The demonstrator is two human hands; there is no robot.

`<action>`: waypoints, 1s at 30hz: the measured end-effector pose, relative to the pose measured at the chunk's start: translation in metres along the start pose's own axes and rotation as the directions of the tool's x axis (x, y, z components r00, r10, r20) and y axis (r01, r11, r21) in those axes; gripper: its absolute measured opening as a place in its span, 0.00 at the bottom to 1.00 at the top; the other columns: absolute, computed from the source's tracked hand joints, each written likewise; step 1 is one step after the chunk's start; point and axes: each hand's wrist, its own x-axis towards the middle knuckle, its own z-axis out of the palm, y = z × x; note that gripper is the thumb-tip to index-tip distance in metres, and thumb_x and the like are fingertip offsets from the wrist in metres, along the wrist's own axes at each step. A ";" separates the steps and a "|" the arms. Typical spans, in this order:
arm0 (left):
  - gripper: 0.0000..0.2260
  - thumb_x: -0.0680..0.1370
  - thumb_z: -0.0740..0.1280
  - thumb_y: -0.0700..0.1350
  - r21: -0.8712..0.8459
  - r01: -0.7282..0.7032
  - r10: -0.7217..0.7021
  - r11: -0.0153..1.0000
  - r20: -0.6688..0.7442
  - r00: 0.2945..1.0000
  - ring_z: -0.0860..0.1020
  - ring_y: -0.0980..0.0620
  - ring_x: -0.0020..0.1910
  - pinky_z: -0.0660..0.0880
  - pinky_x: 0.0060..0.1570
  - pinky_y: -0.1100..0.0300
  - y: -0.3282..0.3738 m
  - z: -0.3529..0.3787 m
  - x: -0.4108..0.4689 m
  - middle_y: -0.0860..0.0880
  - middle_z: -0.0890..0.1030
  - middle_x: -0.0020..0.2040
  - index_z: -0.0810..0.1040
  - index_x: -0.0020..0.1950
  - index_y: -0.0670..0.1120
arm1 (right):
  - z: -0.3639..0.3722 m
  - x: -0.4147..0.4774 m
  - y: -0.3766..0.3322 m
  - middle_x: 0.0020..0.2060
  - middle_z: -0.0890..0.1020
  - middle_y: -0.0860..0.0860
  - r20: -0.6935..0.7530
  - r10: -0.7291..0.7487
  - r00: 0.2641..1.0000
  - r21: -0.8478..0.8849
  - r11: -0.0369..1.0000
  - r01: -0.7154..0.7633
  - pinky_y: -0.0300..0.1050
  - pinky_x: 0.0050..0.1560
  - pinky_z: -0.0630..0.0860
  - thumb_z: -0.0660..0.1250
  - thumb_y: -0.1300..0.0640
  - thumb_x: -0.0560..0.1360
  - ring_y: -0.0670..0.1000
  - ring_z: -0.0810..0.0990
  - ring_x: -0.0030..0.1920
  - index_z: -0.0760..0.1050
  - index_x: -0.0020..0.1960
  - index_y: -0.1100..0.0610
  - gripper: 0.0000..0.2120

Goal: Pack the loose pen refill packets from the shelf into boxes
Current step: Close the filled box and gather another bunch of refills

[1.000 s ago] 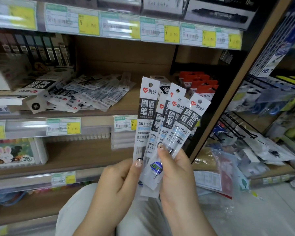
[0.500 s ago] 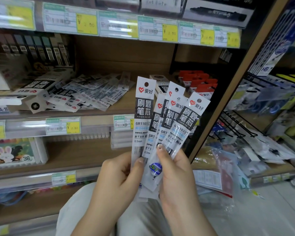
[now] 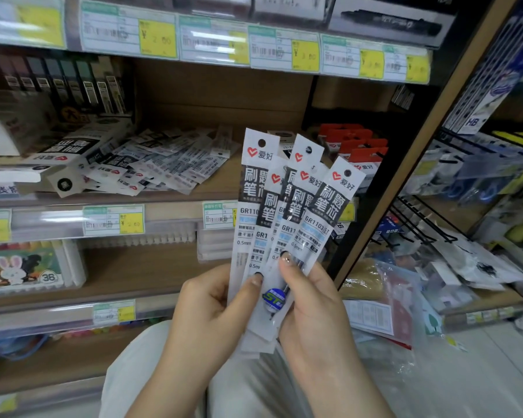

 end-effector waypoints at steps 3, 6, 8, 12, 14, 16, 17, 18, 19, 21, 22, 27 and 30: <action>0.19 0.69 0.65 0.54 -0.040 0.011 -0.011 0.999 0.012 1.000 0.71 0.57 0.30 0.66 0.28 0.64 0.000 -0.001 0.001 0.37 0.78 0.31 0.77 0.34 0.36 | 0.001 -0.001 -0.001 0.51 0.84 0.57 0.037 0.003 0.999 0.018 1.000 -0.004 0.45 0.48 0.81 0.64 0.58 0.68 0.55 0.84 0.51 0.78 0.55 0.59 0.16; 0.22 0.68 0.62 0.55 -0.071 0.018 -0.017 0.997 0.011 1.000 0.70 0.57 0.30 0.65 0.28 0.64 0.001 -0.002 0.001 0.39 0.75 0.28 0.76 0.33 0.34 | 0.003 -0.001 -0.002 0.52 0.84 0.58 0.072 0.004 0.997 0.040 0.999 -0.007 0.46 0.49 0.81 0.63 0.59 0.69 0.55 0.83 0.52 0.78 0.55 0.60 0.16; 0.23 0.68 0.62 0.56 -0.080 0.022 -0.022 0.997 0.006 1.000 0.69 0.58 0.29 0.64 0.27 0.65 0.002 -0.002 0.001 0.41 0.74 0.27 0.74 0.32 0.34 | 0.003 -0.001 -0.003 0.52 0.84 0.58 0.100 0.012 0.995 0.061 0.998 -0.018 0.46 0.49 0.81 0.63 0.60 0.69 0.55 0.83 0.52 0.79 0.55 0.60 0.16; 0.24 0.68 0.63 0.56 -0.087 0.022 -0.021 0.996 0.011 1.000 0.69 0.57 0.28 0.64 0.27 0.64 0.002 -0.003 0.002 0.36 0.75 0.28 0.74 0.32 0.33 | 0.003 -0.002 -0.005 0.53 0.83 0.59 0.127 0.019 0.992 0.064 0.998 -0.028 0.48 0.51 0.80 0.62 0.60 0.69 0.56 0.83 0.53 0.78 0.56 0.60 0.16; 0.19 0.68 0.65 0.54 -0.097 0.026 -0.025 0.995 0.020 0.999 0.71 0.59 0.28 0.66 0.27 0.67 0.004 -0.002 0.001 0.42 0.77 0.27 0.77 0.35 0.36 | 0.003 -0.003 -0.005 0.52 0.84 0.59 0.122 0.015 0.992 0.054 0.998 -0.022 0.47 0.49 0.81 0.63 0.60 0.69 0.56 0.83 0.52 0.80 0.54 0.59 0.15; 0.08 0.69 0.67 0.47 -0.113 0.042 -0.040 0.993 0.021 0.999 0.73 0.63 0.28 0.68 0.27 0.70 0.004 -0.001 0.001 0.50 0.80 0.28 0.80 0.37 0.43 | 0.003 -0.003 -0.005 0.51 0.84 0.58 0.121 0.009 0.993 0.044 0.999 -0.014 0.45 0.46 0.81 0.63 0.60 0.69 0.55 0.84 0.50 0.82 0.51 0.58 0.14; 0.05 0.70 0.66 0.44 -0.125 0.049 -0.047 0.991 0.018 0.999 0.74 0.64 0.28 0.69 0.27 0.71 0.004 0.000 0.000 0.52 0.81 0.29 0.81 0.37 0.46 | 0.003 -0.003 -0.004 0.50 0.84 0.58 0.123 0.006 0.992 0.035 0.999 -0.010 0.44 0.46 0.81 0.63 0.60 0.70 0.55 0.84 0.50 0.82 0.50 0.58 0.13; 0.05 0.70 0.65 0.43 -0.137 0.051 -0.049 0.989 0.016 0.999 0.75 0.65 0.28 0.69 0.27 0.71 0.005 0.000 0.000 0.53 0.82 0.29 0.81 0.37 0.47 | 0.003 -0.004 -0.003 0.50 0.84 0.58 0.127 0.002 0.992 0.026 1.000 -0.005 0.44 0.46 0.80 0.63 0.60 0.70 0.55 0.84 0.51 0.82 0.51 0.57 0.13; 0.06 0.70 0.65 0.42 -0.148 0.050 -0.049 0.988 0.014 0.999 0.75 0.64 0.28 0.70 0.27 0.71 0.005 0.000 -0.001 0.52 0.82 0.29 0.81 0.36 0.46 | 0.003 -0.004 -0.003 0.51 0.84 0.58 0.134 -0.003 0.991 0.024 1.000 0.000 0.44 0.47 0.80 0.63 0.60 0.71 0.55 0.83 0.51 0.82 0.51 0.57 0.13; 0.07 0.70 0.65 0.42 -0.158 0.052 -0.051 0.986 0.012 0.999 0.76 0.63 0.29 0.70 0.27 0.71 0.006 0.000 -0.001 0.51 0.82 0.29 0.80 0.34 0.44 | 0.002 -0.004 -0.001 0.51 0.84 0.58 0.139 -0.004 0.990 0.027 1.000 0.000 0.44 0.47 0.80 0.64 0.59 0.70 0.55 0.83 0.52 0.82 0.52 0.58 0.13; 0.08 0.70 0.65 0.42 -0.162 0.051 -0.050 0.985 0.011 0.999 0.76 0.63 0.29 0.70 0.27 0.70 0.006 0.000 -0.001 0.51 0.82 0.30 0.80 0.33 0.42 | 0.001 -0.004 0.000 0.51 0.84 0.58 0.135 -0.001 0.991 0.030 1.000 -0.003 0.44 0.47 0.80 0.64 0.59 0.70 0.55 0.83 0.52 0.82 0.52 0.58 0.13; 0.08 0.70 0.64 0.41 -0.188 0.057 -0.054 0.981 0.019 0.998 0.76 0.63 0.30 0.70 0.28 0.71 0.005 0.001 -0.001 0.52 0.83 0.31 0.81 0.33 0.44 | -0.003 -0.002 0.000 0.50 0.85 0.56 0.132 -0.025 0.991 0.001 1.000 0.025 0.44 0.47 0.80 0.67 0.55 0.67 0.54 0.84 0.51 0.83 0.51 0.54 0.13; 0.08 0.70 0.66 0.44 -0.175 0.060 -0.052 0.983 0.048 0.997 0.79 0.65 0.34 0.73 0.32 0.71 0.007 0.002 -0.001 0.56 0.85 0.36 0.84 0.40 0.53 | -0.004 -0.001 0.001 0.50 0.85 0.56 0.111 -0.029 0.993 -0.032 0.999 0.033 0.44 0.48 0.80 0.63 0.58 0.71 0.54 0.83 0.52 0.83 0.51 0.54 0.13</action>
